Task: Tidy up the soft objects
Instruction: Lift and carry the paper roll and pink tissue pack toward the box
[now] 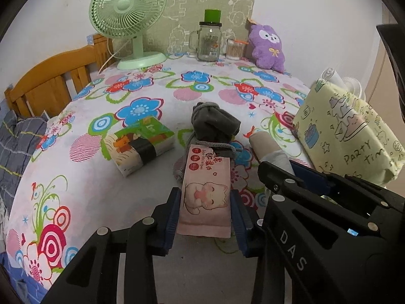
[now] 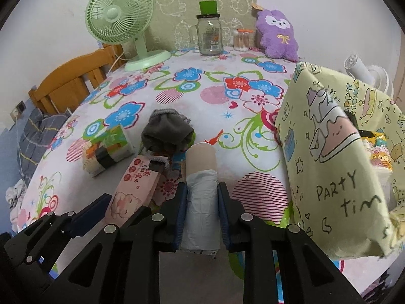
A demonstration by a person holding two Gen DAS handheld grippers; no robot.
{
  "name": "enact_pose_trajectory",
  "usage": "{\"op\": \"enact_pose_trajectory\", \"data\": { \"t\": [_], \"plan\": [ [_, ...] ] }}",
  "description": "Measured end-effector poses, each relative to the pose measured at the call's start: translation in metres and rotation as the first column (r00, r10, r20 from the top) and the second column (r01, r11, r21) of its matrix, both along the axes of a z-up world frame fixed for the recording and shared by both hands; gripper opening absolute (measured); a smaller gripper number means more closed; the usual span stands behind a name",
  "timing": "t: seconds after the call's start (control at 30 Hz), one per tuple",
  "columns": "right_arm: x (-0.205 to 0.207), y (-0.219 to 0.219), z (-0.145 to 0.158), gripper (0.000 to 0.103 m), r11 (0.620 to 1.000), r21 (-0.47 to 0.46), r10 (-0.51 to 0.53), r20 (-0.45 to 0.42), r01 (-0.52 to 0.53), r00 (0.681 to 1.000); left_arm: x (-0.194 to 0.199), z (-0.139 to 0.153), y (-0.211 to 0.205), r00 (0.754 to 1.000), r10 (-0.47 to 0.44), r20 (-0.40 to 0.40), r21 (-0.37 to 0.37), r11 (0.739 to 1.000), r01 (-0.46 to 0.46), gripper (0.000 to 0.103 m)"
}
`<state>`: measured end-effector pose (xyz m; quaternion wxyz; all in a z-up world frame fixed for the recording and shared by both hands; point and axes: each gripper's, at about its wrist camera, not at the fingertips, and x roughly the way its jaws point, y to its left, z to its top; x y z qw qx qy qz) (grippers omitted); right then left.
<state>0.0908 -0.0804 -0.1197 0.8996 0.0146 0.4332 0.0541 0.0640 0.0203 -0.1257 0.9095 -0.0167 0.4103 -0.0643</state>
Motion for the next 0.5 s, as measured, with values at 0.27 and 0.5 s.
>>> {"op": "enact_pose_trajectory", "data": {
  "t": [0.27, 0.5],
  "plan": [
    [-0.009, 0.0, 0.018, 0.026, 1.0, 0.007, 0.008, 0.04, -0.008, 0.999, -0.011, 0.017, 0.0, 0.999, 0.008, 0.04, 0.0, 1.0, -0.008, 0.039],
    [-0.017, -0.001, 0.035, 0.026, 1.0, 0.012, 0.01, 0.075, -0.011, 0.997, -0.018, 0.034, 0.0, 0.997, 0.01, 0.075, 0.001, 1.0, -0.01, 0.039]
  ]
}}
